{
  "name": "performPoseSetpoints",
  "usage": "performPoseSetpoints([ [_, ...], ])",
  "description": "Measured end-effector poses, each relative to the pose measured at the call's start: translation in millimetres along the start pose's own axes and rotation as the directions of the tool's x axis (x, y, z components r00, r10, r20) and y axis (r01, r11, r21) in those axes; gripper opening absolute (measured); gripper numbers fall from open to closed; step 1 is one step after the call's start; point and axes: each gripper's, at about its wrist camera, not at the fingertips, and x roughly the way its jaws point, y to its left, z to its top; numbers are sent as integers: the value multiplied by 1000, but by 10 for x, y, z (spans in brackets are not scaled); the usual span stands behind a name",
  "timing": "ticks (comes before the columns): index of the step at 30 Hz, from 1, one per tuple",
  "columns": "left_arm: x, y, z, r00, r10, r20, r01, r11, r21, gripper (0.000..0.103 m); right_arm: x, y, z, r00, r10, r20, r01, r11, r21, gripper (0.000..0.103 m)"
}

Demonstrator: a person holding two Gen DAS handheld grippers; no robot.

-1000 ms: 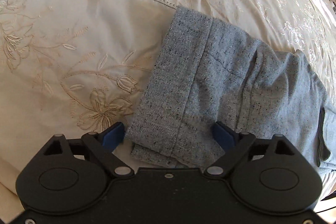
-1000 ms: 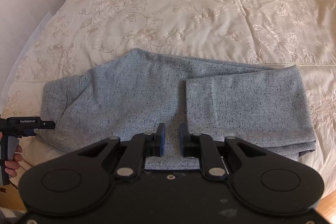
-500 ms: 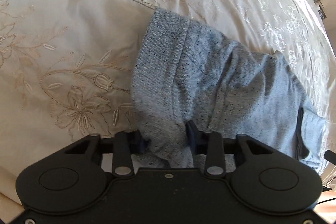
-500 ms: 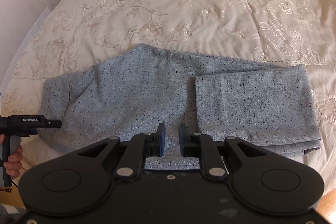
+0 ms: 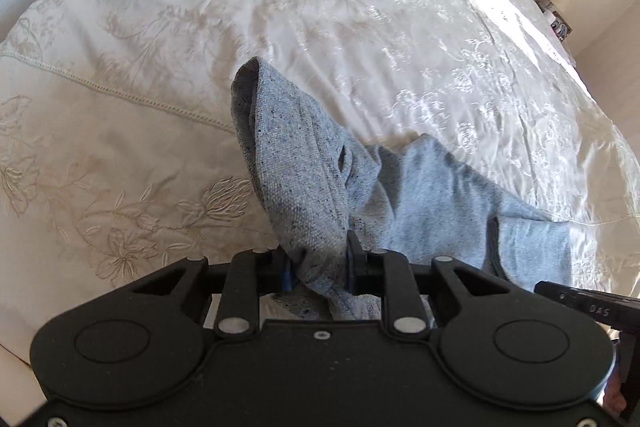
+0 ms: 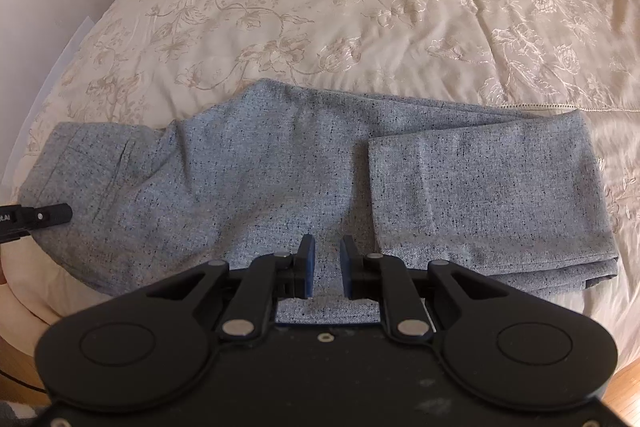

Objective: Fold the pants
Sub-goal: 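Lift and fold the held end over the trousers with the left tool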

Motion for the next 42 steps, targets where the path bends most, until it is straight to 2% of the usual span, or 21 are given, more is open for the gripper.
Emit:
performPoseSetpoints([
  [8, -197, -601, 86, 997, -60, 57, 55, 994, 92, 29, 6, -188, -20, 1000, 9, -3, -9, 1000, 27, 16],
  [13, -255, -1114, 81, 993, -74, 87, 58, 983, 174, 28, 2, -432, -26, 999, 33, 0, -33, 999, 41, 16],
  [21, -88, -2237, 3, 989, -111, 100, 77, 952, 297, 26, -59, -1125, 24, 996, 92, 11, -93, 994, 55, 16],
  [26, 416, -3099, -198, 987, -156, 45, 128, 921, 367, 26, -71, -1664, 54, 993, 116, 9, -117, 991, 67, 17],
  [29, 852, -3569, -372, 986, -164, -17, 157, 909, 387, 26, -28, -1983, 50, 993, 116, -8, -116, 991, 66, 17],
  [32, 1308, -3930, -603, 990, -120, -78, 142, 896, 422, 26, 72, -2295, 33, 992, 120, -45, -117, 991, 59, 17],
  [34, 1567, -4093, -730, 983, -113, -147, 167, 887, 431, 17, 153, -2435, 24, 991, 112, -72, -109, 993, 44, 17],
  [35, 1662, -4137, -766, 976, -111, -187, 181, 889, 421, 16, 193, -2506, 13, 990, 107, -88, -105, 994, 33, 17],
  [38, 1714, -4235, -861, 972, -94, -216, 177, 896, 408, 17, 257, -2649, -18, 989, 96, -114, -96, 995, 5, 16],
  [41, 1536, -4212, -850, 981, -85, -172, 150, 898, 413, 19, 240, -2749, -35, 988, 106, -117, -107, 994, -6, 16],
  [42, 1472, -4175, -828, 985, -79, -153, 136, 902, 410, 22, 219, -2793, -40, 988, 105, -114, -107, 994, -10, 16],
])
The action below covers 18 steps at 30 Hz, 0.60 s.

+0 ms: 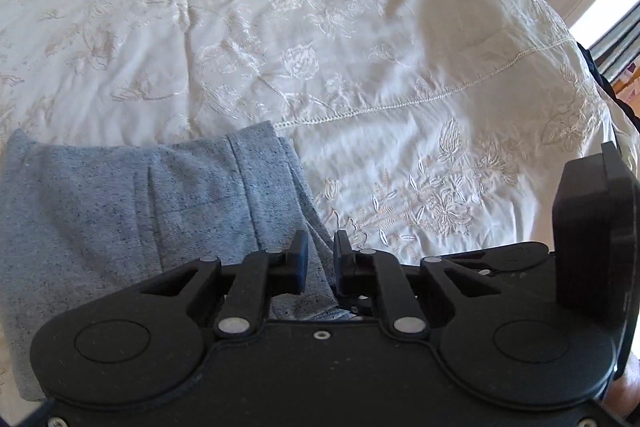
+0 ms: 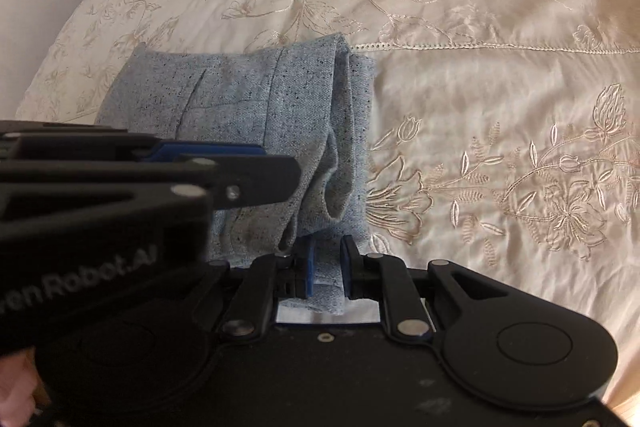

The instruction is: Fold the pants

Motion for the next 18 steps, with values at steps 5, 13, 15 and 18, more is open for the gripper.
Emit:
performPoseSetpoints([
  [5, -276, 365, -83, 986, 160, 44, -156, 984, -87, 24, -125, -122, -17, 999, -9, 31, 9, 1000, -7, 16],
  [13, -678, 1031, -643, 935, 353, -30, -351, 915, -197, 24, -320, 11, 124, 990, -4, 144, 13, 998, -58, 17],
  [15, -732, 1153, -786, 927, 371, -59, -375, 905, -203, 24, -264, 102, 190, 990, 16, 141, -3, 995, -96, 17],
  [18, -753, 1233, -993, 926, 366, -94, -378, 900, -217, 24, -120, 262, 228, 992, 31, 124, -12, 988, -155, 17],
])
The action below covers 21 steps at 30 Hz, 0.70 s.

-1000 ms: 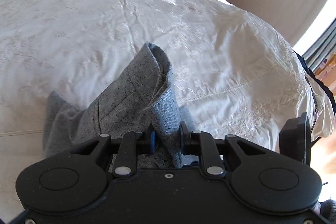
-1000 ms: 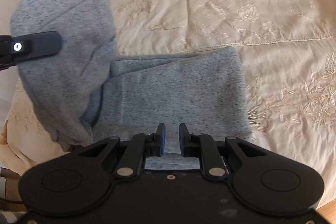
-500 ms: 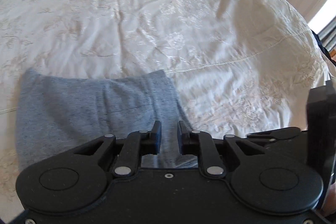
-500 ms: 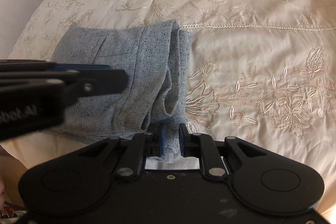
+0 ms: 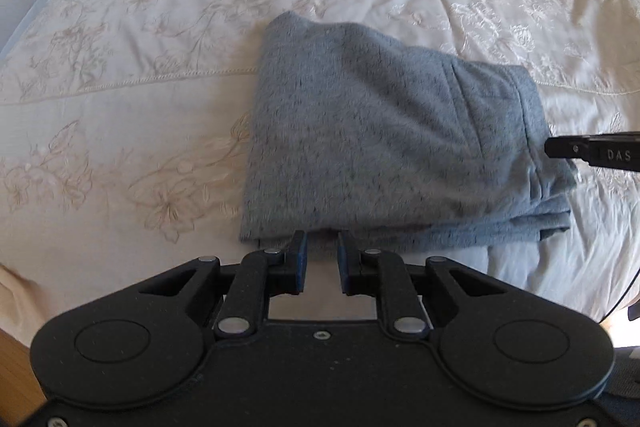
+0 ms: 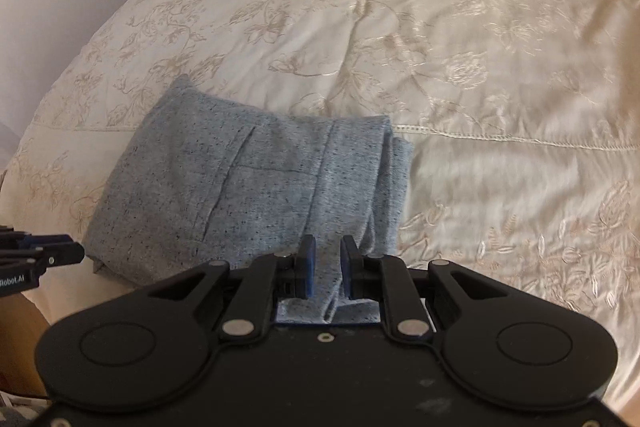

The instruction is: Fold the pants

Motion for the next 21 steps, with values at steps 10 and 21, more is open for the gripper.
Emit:
performPoseSetpoints([
  [10, 182, -228, -65, 999, -32, 11, 32, 998, 51, 26, 505, -91, -58, 981, -98, -165, 94, 995, -35, 13],
  [21, 585, 395, -27, 996, 69, -52, -73, 994, -81, 20, 561, 52, 24, 971, -157, -182, 142, 986, -89, 14],
])
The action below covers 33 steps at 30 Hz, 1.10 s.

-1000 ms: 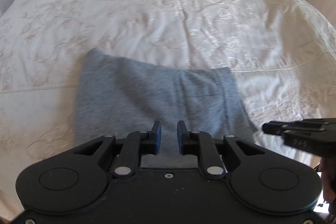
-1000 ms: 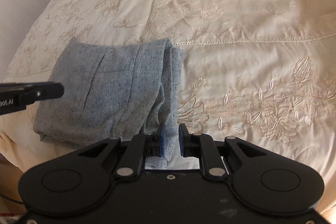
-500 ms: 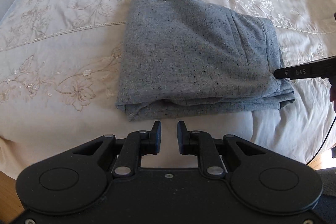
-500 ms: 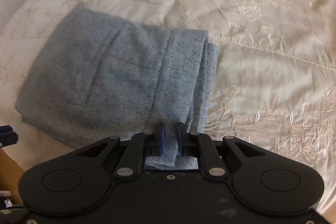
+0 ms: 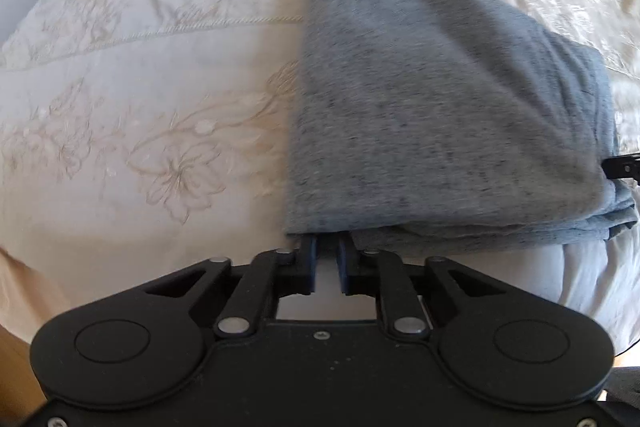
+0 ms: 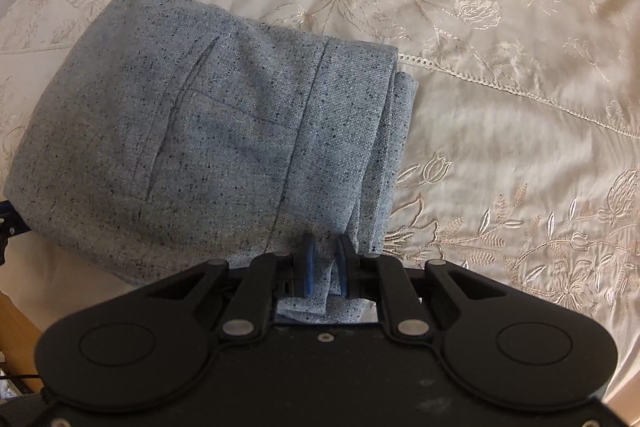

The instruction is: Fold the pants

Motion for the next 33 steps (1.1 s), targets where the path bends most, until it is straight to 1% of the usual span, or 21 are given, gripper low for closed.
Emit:
performPoseSetpoints([
  [1, 58, 128, -26, 999, 28, -32, -29, 999, -42, 27, 6, 2, 8, 1000, 1, -3, -1, 1000, 1, 14],
  [3, 81, 298, -70, 993, 100, -62, -105, 991, -80, 25, 15, -6, 31, 1000, 1, -8, -1, 1000, 1, 14],
  [4, 33, 382, -85, 990, 122, -65, -128, 987, -96, 25, 18, -7, 39, 1000, 1, -9, -1, 1000, 2, 14],
  [6, -127, 511, -87, 993, 105, -46, -110, 984, -138, 25, 20, -20, 46, 1000, 5, -12, -5, 1000, 7, 14],
  [8, -328, 566, -35, 995, 102, -5, -101, 981, -162, 25, 3, -32, 61, 1000, 8, -13, -8, 1000, 15, 14],
  [11, -555, 480, 140, 992, 106, 72, -95, 985, -145, 25, -111, -62, 72, 1000, 2, 7, -2, 1000, 29, 14],
  [12, -608, 414, 236, 990, 97, 99, -83, 987, -134, 25, -161, -63, 69, 1000, -9, 24, 8, 999, 34, 14],
  [14, -663, 248, 438, 988, 57, 144, -43, 994, -98, 25, -271, -57, 66, 997, -27, 69, 24, 999, 39, 14],
  [17, -618, -54, 757, 984, -12, 180, 13, 1000, -5, 25, -450, -5, 99, 989, -33, 148, 25, 998, 51, 14],
  [20, -510, -388, 992, 978, -50, 202, 31, 995, 97, 25, -504, 52, 213, 982, -16, 190, 2, 997, 73, 15],
  [23, -337, -710, 1159, 979, -92, 184, 56, 980, 192, 26, -445, 99, 377, 980, -6, 199, -12, 996, 91, 15],
  [26, -78, -957, 1207, 988, -82, 133, 45, 965, 260, 27, -349, 134, 492, 979, -22, 205, 1, 995, 104, 15],
  [28, 142, -1048, 1166, 996, -39, 86, 12, 956, 292, 28, -236, 131, 550, 983, -39, 179, 17, 993, 121, 17],
  [30, 345, -1044, 1093, 999, -2, 51, -14, 952, 304, 29, -97, 110, 568, 989, -44, 142, 26, 991, 129, 20],
  [31, 398, -1017, 1041, 998, -6, 60, -13, 953, 303, 31, -28, 98, 559, 991, -38, 126, 21, 991, 130, 20],
  [33, 428, -980, 980, 996, -19, 82, -7, 953, 303, 32, 68, 100, 545, 992, -31, 124, 17, 993, 113, 20],
])
